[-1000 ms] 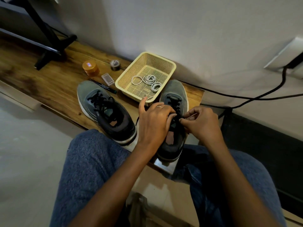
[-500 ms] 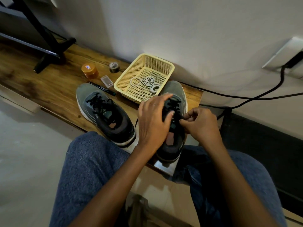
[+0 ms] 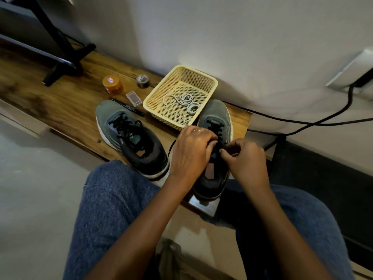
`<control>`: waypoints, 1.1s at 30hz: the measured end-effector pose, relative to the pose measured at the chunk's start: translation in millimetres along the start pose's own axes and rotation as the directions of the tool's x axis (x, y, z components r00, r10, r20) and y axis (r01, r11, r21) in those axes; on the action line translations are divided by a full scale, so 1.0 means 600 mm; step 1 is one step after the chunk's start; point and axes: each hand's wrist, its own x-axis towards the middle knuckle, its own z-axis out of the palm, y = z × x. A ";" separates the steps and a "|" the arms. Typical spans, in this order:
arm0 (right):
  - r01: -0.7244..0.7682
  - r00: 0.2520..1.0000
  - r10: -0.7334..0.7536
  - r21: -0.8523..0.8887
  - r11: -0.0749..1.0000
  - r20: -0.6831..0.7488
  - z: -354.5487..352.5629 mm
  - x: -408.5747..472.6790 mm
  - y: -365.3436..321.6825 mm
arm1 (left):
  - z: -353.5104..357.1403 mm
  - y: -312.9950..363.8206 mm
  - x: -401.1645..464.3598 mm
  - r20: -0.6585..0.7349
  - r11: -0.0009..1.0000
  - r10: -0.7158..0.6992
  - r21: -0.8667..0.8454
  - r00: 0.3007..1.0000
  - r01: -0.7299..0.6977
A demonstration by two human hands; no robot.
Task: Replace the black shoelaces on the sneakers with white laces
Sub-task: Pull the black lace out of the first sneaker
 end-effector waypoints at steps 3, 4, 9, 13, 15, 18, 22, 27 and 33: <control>0.054 0.998 -0.056 -0.123 0.991 -0.009 0.009 -0.015 -0.008 | 0.004 0.003 -0.003 0.062 1.000 -0.015 0.010 0.998 0.015; 0.073 0.997 -0.075 -0.166 0.983 -0.010 0.012 -0.019 -0.010 | 0.006 0.002 -0.003 0.054 1.000 -0.015 0.009 0.998 0.014; 0.125 0.987 -0.149 -0.283 0.951 -0.064 0.028 -0.036 -0.011 | 0.002 0.001 -0.005 0.005 0.999 -0.038 -0.024 0.999 0.038; 0.151 0.974 -0.194 -0.309 0.939 -0.115 0.042 -0.043 -0.006 | -0.003 0.010 -0.009 -0.013 0.991 -0.092 -0.094 0.996 0.091; 0.140 0.976 -0.185 -0.317 0.938 -0.117 0.045 -0.042 -0.006 | -0.008 0.009 -0.009 -0.013 0.978 -0.165 -0.129 0.986 0.162; 0.120 0.979 -0.164 -0.311 0.943 -0.120 0.046 -0.041 -0.007 | -0.022 0.006 -0.005 -0.077 0.946 -0.267 -0.211 0.961 0.246; 0.105 0.983 -0.146 -0.317 0.942 -0.108 0.044 -0.042 -0.008 | -0.028 0.008 -0.004 -0.077 0.914 -0.340 -0.261 0.937 0.310; 0.120 0.978 -0.160 -0.268 0.956 -0.133 0.040 -0.039 -0.003 | -0.012 0.000 -0.003 0.059 0.998 -0.065 0.002 0.996 0.065; 0.187 0.958 -0.224 -0.206 0.960 -0.177 0.045 -0.031 -0.003 | -0.005 -0.003 0.000 0.017 0.997 0.009 0.076 1.000 -0.010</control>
